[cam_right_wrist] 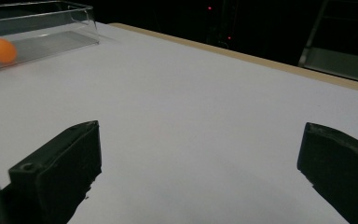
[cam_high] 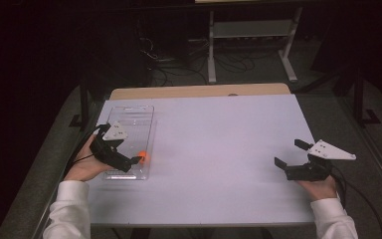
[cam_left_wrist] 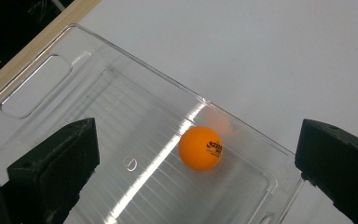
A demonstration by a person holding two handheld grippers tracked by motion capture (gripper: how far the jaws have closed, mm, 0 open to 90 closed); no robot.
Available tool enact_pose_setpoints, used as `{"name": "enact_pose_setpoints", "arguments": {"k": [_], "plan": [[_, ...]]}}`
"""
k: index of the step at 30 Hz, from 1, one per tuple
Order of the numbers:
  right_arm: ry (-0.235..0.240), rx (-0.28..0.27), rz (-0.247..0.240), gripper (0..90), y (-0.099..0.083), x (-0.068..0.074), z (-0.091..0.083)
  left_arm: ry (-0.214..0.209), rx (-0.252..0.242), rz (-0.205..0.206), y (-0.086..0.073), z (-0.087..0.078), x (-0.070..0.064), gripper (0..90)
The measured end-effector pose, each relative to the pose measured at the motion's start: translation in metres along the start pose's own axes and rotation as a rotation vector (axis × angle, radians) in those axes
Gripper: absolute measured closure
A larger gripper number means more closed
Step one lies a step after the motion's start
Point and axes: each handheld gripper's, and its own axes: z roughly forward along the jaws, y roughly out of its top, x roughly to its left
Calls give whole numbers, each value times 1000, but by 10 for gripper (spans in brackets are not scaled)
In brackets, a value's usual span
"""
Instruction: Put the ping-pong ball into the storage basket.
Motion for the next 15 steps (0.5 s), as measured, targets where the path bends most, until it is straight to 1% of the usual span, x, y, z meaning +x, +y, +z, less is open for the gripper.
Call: {"name": "enact_pose_setpoints", "arguments": {"k": [3, 5, 7, 15], "plan": [[1, -2, 0, 0, 0, 0, 0, 5, -37, -30, -4, -2, 0, 0], [1, 0, 0, 0, 0, 0, 0, 11, -60, -41, -6, -4, 0, 0], [1, 1, -1, 0, 0, 0, 0, 8, -77, -54, -8, -6, 0, 0], [2, 4, -2, 0, 0, 0, 1, 15, -141, -79, -14, -5, -5, 0]]}}
